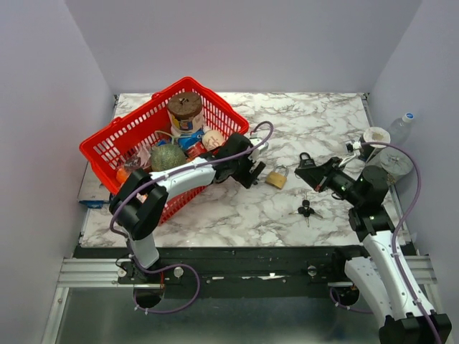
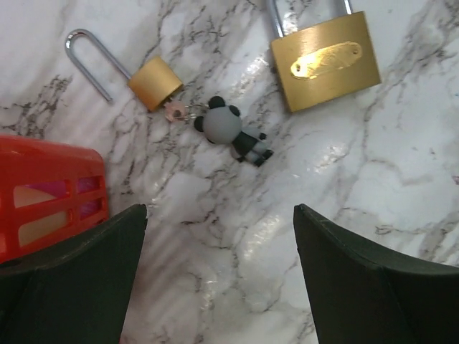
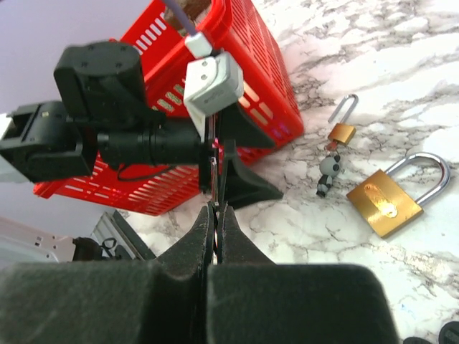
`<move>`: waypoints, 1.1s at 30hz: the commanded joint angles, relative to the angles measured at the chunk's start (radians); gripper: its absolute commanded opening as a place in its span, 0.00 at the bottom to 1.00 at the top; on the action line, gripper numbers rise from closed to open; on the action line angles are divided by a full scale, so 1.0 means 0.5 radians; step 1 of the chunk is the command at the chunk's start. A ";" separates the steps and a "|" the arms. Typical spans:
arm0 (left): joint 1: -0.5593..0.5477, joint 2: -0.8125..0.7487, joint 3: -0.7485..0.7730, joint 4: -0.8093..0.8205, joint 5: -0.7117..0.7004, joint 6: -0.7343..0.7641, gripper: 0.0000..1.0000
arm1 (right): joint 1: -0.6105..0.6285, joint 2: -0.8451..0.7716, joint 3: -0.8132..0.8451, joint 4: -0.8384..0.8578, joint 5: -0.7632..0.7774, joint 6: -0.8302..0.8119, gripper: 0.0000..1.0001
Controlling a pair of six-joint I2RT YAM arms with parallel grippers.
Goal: Unlock with the key
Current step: Move the distractor to the center of the board.
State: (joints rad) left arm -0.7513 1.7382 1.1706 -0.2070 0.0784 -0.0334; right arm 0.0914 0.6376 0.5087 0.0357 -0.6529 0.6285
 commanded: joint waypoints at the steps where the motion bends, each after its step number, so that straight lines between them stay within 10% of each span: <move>1: 0.226 0.137 0.230 -0.095 -0.298 0.202 0.91 | -0.008 -0.008 -0.060 -0.065 -0.066 -0.024 0.01; 9: 0.392 0.224 0.380 -0.111 -0.360 0.211 0.91 | -0.008 -0.067 -0.088 -0.209 -0.047 -0.088 0.01; 20: -0.190 0.435 0.748 -0.356 -0.267 -0.113 0.92 | -0.008 -0.143 -0.036 -0.406 0.189 -0.106 0.01; 33: -0.277 0.806 1.119 -0.562 -0.234 -0.568 0.91 | -0.008 -0.478 0.099 -0.716 0.432 -0.162 0.01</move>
State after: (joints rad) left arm -0.8906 2.0953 1.6733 -0.4309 -0.0128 -0.2523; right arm 0.0914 0.4145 0.5331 -0.2455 -0.4755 0.5655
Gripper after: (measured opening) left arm 0.905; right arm 0.022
